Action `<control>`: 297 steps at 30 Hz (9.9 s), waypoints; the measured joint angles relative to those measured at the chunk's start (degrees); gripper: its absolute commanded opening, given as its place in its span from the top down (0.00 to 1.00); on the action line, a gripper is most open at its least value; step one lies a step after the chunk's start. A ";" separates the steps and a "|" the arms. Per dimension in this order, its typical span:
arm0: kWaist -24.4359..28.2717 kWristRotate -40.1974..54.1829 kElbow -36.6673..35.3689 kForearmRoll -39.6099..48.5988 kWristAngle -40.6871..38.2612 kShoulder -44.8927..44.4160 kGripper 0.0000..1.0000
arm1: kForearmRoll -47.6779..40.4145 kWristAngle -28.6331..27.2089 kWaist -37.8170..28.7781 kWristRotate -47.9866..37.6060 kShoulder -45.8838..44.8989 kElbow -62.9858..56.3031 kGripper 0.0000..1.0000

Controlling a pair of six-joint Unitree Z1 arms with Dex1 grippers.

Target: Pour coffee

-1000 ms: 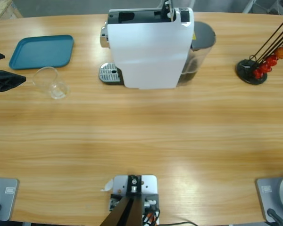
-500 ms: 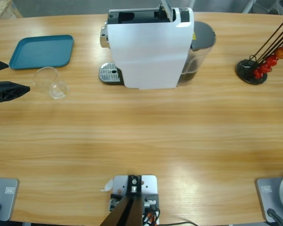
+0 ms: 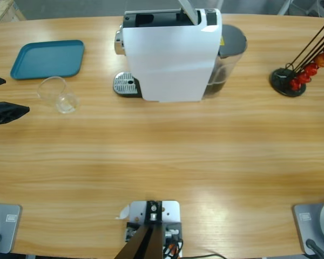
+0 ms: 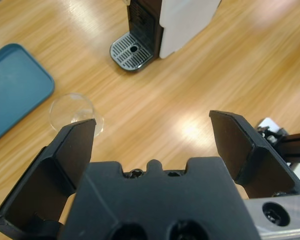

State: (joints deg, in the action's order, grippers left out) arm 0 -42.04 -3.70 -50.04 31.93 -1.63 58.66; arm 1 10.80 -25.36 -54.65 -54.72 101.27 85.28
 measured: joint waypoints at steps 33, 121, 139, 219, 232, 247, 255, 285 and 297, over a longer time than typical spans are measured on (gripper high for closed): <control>0.00 1.11 3.73 -2.41 0.00 -1.89 0.01 | -0.87 -3.49 -5.70 0.29 7.56 -0.01 1.00; 22.98 16.47 12.22 -25.34 -2.01 23.47 0.01 | 32.95 8.63 3.02 32.97 -26.39 -19.86 0.00; 22.97 12.98 22.50 -36.58 -2.80 23.81 0.01 | 29.66 9.00 4.95 33.65 -24.57 -22.89 0.00; 12.76 27.40 2.43 -46.66 -15.11 46.03 1.00 | 26.03 13.10 10.75 37.51 -21.73 -25.15 0.00; 12.03 27.40 -0.21 -46.67 -15.11 48.79 1.00 | 26.03 13.10 11.01 38.60 -21.73 -25.66 0.00; 11.59 27.40 0.13 -46.68 -15.11 48.69 1.00 | 26.02 13.11 11.07 38.66 -21.73 -25.79 0.00; 11.43 27.22 0.44 -46.70 -14.99 48.47 0.00 | 25.21 13.19 11.07 38.66 -21.73 -26.31 0.00; 14.41 9.56 6.59 -30.88 -11.21 24.09 0.00 | 43.30 12.26 14.44 50.63 -12.49 8.22 1.00; 12.23 0.81 6.77 -19.87 -11.18 18.90 0.00 | 59.04 28.15 21.14 49.27 4.49 36.58 1.00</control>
State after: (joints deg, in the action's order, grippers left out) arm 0 -29.81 -2.89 -43.27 12.06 -12.81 77.56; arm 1 69.84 2.79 -33.51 -5.45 105.75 121.86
